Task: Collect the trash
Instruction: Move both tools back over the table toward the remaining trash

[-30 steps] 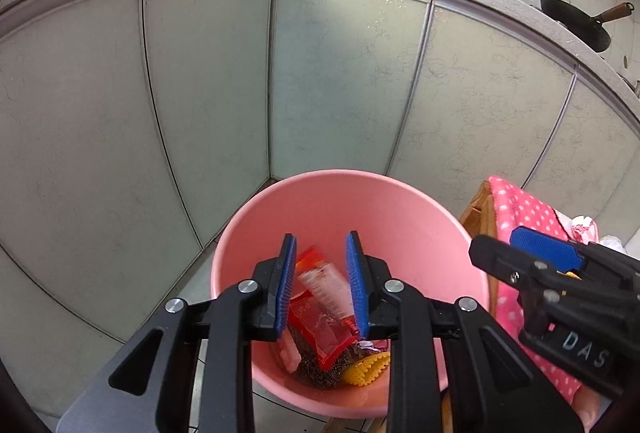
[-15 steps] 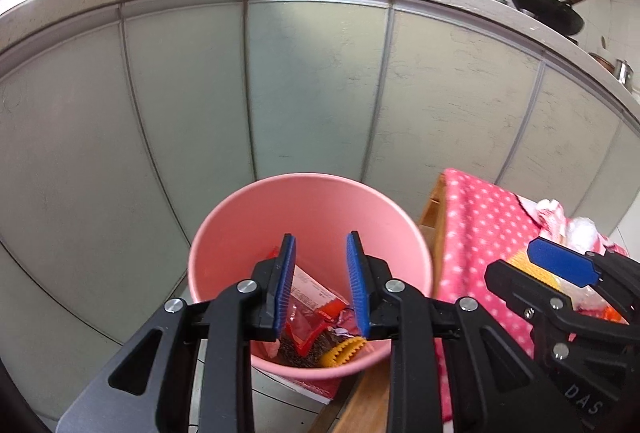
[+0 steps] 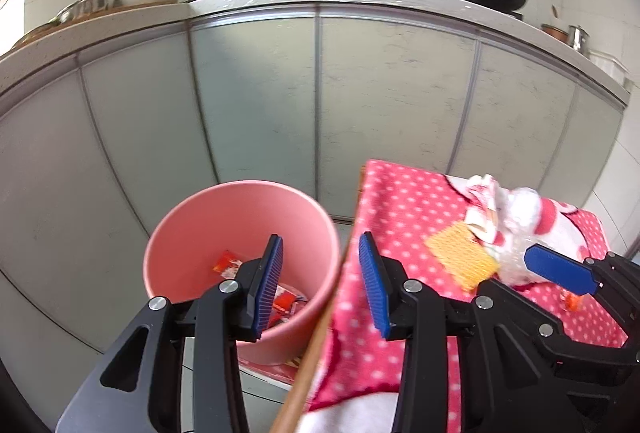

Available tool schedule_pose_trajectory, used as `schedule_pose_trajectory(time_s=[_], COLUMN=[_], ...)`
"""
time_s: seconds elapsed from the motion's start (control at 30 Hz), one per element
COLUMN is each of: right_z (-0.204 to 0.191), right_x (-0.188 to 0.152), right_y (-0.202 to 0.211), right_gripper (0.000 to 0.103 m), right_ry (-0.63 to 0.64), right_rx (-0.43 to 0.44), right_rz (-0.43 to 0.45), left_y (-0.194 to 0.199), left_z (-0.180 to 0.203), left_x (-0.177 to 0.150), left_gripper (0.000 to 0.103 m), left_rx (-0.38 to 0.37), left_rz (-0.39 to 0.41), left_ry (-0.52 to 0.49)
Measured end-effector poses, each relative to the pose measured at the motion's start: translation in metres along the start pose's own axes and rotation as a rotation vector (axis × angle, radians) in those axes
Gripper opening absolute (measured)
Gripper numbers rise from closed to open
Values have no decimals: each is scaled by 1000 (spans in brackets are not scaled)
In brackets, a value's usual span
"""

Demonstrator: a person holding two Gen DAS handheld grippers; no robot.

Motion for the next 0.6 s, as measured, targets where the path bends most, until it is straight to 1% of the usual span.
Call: schedule_pose_trajectory(time_s=[0.23, 0.43, 0.6], right_z=[47, 81, 102], right_x=[-23, -40, -55], right_y=[28, 45, 54], right_gripper=[48, 48, 48], right_ry=[-70, -123, -146], right_rx=[-73, -133, -175], right_rz=[-9, -15, -21], left_y=[4, 6, 6], left_z=[44, 76, 95], left_x=[-16, -26, -35], left_gripper=[40, 40, 40], left_rx=[-69, -108, -134], left_rz=[-44, -63, -78], left_ry=[-48, -99, -137])
Point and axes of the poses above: each gripper's, at about its wrist camera, not at the fingertips, and y roughly against the way its jaws point, z to its right, x to its top, the point moved 7 cm from there along -y, roughly the way its jaws point, and after that the axes turned 14 degrees about z, right-handed, at the moved point
